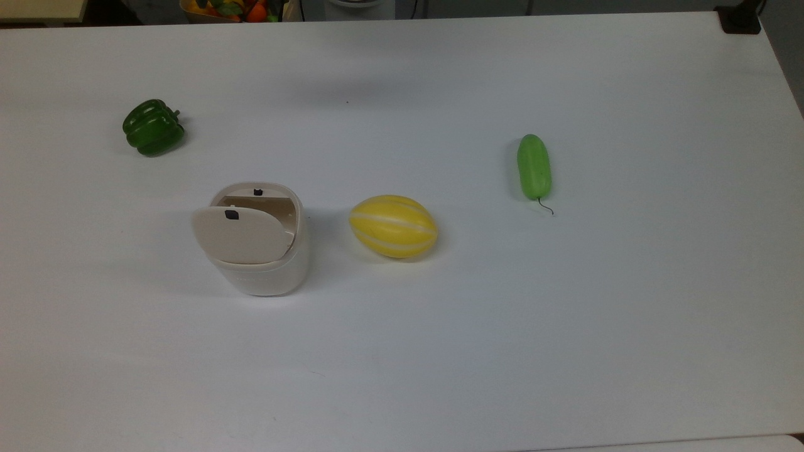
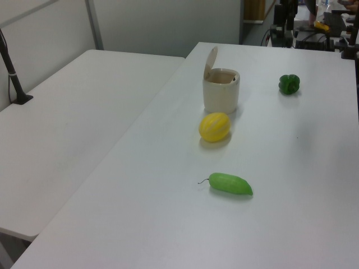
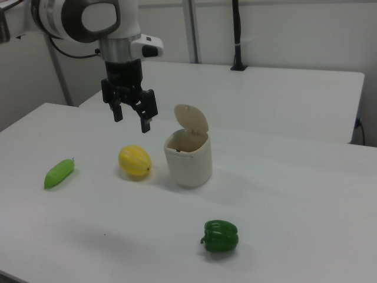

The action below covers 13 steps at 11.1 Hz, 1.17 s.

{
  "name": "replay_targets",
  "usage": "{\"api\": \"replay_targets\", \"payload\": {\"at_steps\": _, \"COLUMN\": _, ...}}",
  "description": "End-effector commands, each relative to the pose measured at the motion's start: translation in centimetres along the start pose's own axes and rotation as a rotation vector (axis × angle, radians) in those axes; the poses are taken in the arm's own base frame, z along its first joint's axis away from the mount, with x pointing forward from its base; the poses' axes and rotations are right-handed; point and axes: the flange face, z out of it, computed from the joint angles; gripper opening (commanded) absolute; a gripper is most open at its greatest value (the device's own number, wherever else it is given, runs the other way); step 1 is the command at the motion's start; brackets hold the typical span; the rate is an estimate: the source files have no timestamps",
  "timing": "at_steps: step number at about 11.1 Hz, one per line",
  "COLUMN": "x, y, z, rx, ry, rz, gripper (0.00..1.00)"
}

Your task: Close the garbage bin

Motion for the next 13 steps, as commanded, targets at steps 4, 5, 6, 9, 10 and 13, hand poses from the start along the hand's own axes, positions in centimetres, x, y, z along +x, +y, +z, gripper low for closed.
{"api": "replay_targets", "payload": {"at_steps": 4, "x": -1.15, "y": 0.36, "z": -0.42, "rx": 0.018, "ry": -0.016, "rz": -0.004, "gripper": 1.00}}
{"api": "replay_targets", "payload": {"at_steps": 5, "x": -1.15, "y": 0.34, "z": -0.49, "rx": 0.020, "ry": -0.014, "rz": -0.005, "gripper": 1.00}}
{"api": "replay_targets", "payload": {"at_steps": 6, "x": -1.15, "y": 0.32, "z": -0.49, "rx": 0.021, "ry": -0.014, "rz": -0.006, "gripper": 1.00}}
{"api": "replay_targets", "payload": {"at_steps": 9, "x": -1.13, "y": 0.31, "z": -0.50, "rx": 0.023, "ry": -0.013, "rz": -0.020, "gripper": 0.95}}
{"api": "replay_targets", "payload": {"at_steps": 10, "x": -1.11, "y": 0.29, "z": -0.52, "rx": 0.024, "ry": -0.011, "rz": -0.023, "gripper": 0.75}}
{"api": "replay_targets", "payload": {"at_steps": 13, "x": -1.11, "y": 0.72, "z": -0.59, "rx": 0.069, "ry": -0.004, "rz": -0.049, "gripper": 0.22}}
